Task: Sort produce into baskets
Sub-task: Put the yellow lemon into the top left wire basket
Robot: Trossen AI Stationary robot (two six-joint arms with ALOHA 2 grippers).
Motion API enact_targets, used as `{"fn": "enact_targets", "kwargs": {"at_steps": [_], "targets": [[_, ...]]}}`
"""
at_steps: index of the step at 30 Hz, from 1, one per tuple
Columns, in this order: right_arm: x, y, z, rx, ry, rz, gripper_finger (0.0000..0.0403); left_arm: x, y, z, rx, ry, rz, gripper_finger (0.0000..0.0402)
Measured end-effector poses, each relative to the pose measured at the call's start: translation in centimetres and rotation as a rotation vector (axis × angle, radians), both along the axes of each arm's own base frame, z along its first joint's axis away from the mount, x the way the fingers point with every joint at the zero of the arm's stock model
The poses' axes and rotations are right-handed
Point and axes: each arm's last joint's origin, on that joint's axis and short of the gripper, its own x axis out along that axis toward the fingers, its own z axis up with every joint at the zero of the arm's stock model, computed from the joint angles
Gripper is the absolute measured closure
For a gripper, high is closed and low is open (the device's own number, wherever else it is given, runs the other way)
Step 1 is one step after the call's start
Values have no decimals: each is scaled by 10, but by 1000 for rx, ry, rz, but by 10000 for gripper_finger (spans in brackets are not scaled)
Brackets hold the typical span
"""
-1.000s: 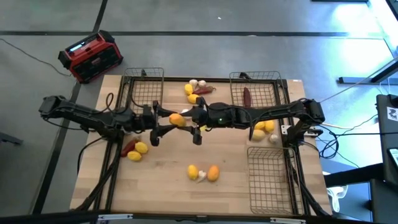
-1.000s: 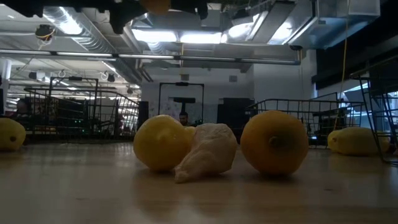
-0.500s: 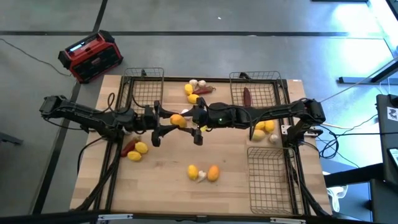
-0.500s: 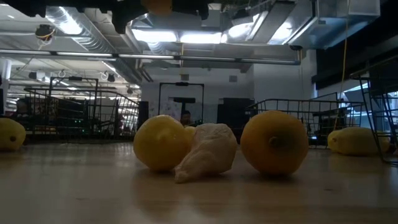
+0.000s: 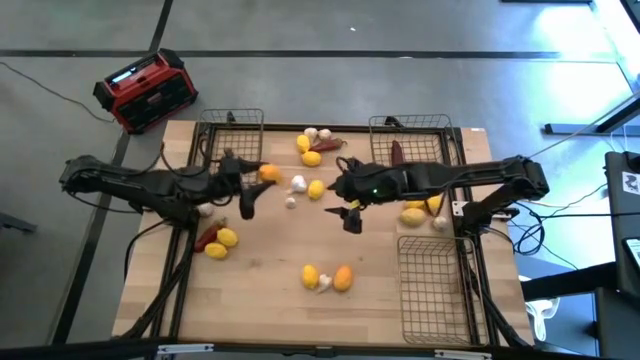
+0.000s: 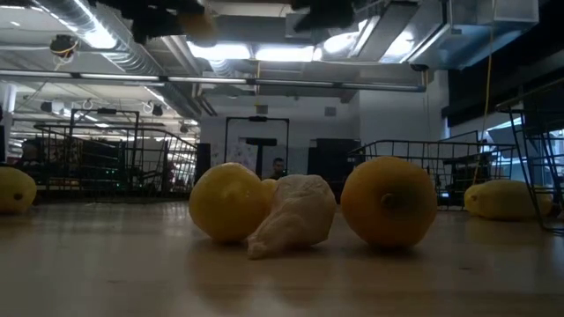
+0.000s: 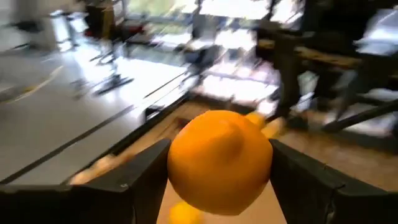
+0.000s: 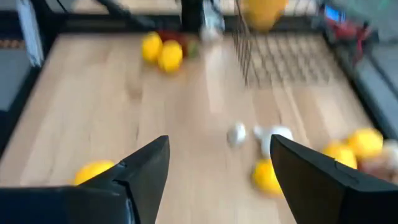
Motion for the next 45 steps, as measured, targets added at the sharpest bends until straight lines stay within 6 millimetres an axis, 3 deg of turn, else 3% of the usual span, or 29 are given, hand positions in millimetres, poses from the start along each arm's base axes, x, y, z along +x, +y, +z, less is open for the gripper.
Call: {"fn": "enact_targets", "kwargs": {"at_steps": [7, 12, 20, 36, 45], "targets": [[2, -3, -48, -28, 118, -99, 128, -18, 21, 16, -57, 204, 278, 154], [5, -5, -74, -63, 156, -146, 128, -28, 40, 12, -93, 297, 432, 153], [6, -5, -82, -74, 157, -157, 128, -35, 69, 1, -175, 407, 595, 153], [8, -5, -83, -79, 154, -155, 128, -29, 157, -40, -509, 669, 667, 153], [8, -5, -83, -80, 154, -154, 128, -27, 188, -71, -568, 851, 684, 153]]}}
